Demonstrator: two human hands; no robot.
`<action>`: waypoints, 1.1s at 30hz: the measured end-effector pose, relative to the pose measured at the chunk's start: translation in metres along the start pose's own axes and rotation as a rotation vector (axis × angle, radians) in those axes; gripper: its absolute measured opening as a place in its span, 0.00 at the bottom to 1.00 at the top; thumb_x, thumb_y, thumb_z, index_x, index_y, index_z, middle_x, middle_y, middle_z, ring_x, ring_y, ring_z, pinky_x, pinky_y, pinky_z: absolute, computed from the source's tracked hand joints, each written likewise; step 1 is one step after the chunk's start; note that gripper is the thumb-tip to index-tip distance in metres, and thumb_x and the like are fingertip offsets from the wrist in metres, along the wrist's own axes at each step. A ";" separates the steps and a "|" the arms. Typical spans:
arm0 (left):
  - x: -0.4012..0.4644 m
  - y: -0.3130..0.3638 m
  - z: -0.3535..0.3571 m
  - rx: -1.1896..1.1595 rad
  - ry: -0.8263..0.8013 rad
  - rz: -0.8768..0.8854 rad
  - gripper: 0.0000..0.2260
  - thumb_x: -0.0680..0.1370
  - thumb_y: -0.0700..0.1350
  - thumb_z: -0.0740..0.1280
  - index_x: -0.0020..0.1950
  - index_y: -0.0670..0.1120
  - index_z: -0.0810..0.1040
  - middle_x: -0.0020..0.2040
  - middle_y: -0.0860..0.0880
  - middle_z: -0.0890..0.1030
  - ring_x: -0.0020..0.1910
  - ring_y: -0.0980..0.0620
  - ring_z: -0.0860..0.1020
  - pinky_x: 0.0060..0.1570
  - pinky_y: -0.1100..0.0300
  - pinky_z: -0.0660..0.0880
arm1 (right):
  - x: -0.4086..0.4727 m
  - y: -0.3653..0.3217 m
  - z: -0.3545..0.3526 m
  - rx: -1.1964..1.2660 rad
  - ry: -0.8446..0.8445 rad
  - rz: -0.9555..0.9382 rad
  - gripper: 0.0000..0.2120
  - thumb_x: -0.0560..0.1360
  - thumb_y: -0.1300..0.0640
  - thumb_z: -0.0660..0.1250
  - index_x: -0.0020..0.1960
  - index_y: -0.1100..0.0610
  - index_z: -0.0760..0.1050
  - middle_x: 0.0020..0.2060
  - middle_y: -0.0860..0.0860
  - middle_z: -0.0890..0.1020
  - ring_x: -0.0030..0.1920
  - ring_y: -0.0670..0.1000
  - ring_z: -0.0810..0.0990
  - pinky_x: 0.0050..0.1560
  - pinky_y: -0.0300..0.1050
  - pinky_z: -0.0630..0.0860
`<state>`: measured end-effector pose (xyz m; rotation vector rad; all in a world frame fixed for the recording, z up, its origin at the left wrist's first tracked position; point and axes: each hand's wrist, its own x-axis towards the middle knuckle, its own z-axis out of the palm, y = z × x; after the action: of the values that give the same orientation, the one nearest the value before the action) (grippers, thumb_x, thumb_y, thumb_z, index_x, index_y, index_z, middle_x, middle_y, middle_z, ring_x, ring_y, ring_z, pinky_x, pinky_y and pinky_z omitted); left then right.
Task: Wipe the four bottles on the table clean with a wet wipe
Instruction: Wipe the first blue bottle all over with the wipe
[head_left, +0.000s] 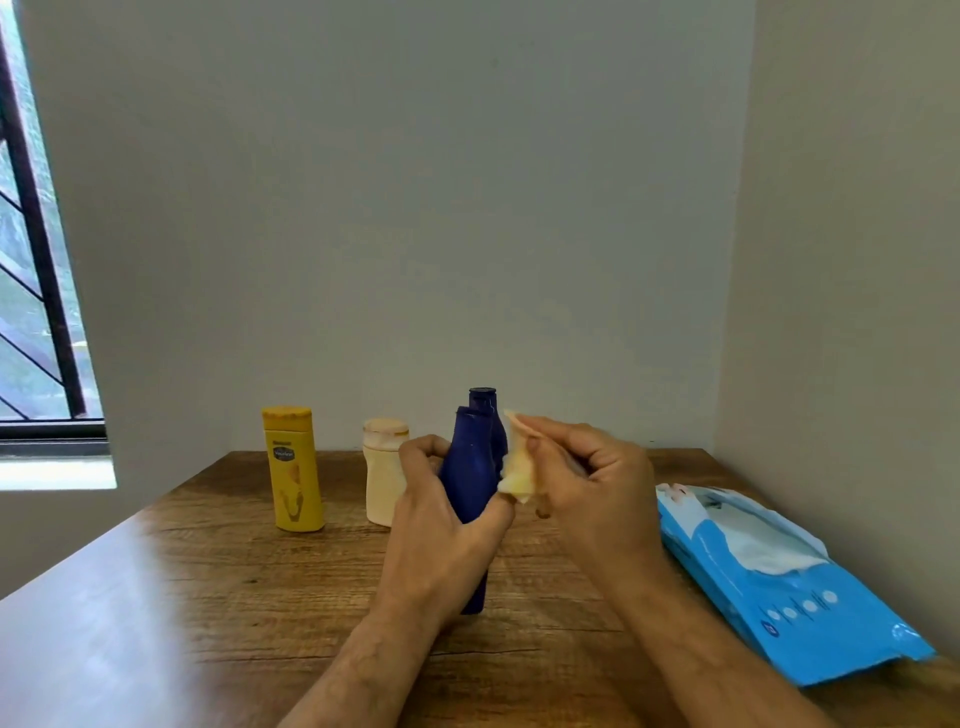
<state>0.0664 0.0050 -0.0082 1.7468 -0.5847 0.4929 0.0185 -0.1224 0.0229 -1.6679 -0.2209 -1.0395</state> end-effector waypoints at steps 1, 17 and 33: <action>0.000 0.000 0.001 -0.028 -0.032 -0.017 0.22 0.73 0.50 0.74 0.57 0.55 0.63 0.47 0.51 0.79 0.38 0.54 0.79 0.37 0.58 0.79 | 0.002 -0.002 -0.002 0.072 0.034 0.074 0.13 0.76 0.59 0.69 0.49 0.41 0.82 0.41 0.38 0.85 0.41 0.42 0.83 0.34 0.34 0.78; 0.000 -0.009 -0.005 -0.517 -0.321 -0.010 0.16 0.67 0.53 0.63 0.52 0.57 0.82 0.40 0.40 0.83 0.35 0.40 0.81 0.35 0.49 0.80 | 0.006 -0.001 -0.008 0.119 -0.116 0.218 0.11 0.78 0.61 0.66 0.48 0.49 0.84 0.42 0.48 0.86 0.33 0.46 0.81 0.27 0.39 0.75; 0.001 0.006 -0.012 -0.776 -0.286 -0.365 0.24 0.76 0.59 0.58 0.53 0.40 0.80 0.34 0.42 0.78 0.22 0.49 0.74 0.21 0.60 0.73 | 0.012 0.001 -0.008 0.519 -0.215 0.519 0.11 0.77 0.61 0.65 0.56 0.62 0.81 0.39 0.56 0.85 0.31 0.50 0.79 0.24 0.41 0.72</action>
<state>0.0628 0.0157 0.0001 1.1315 -0.5404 -0.2340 0.0217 -0.1341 0.0310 -1.2575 -0.1655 -0.3672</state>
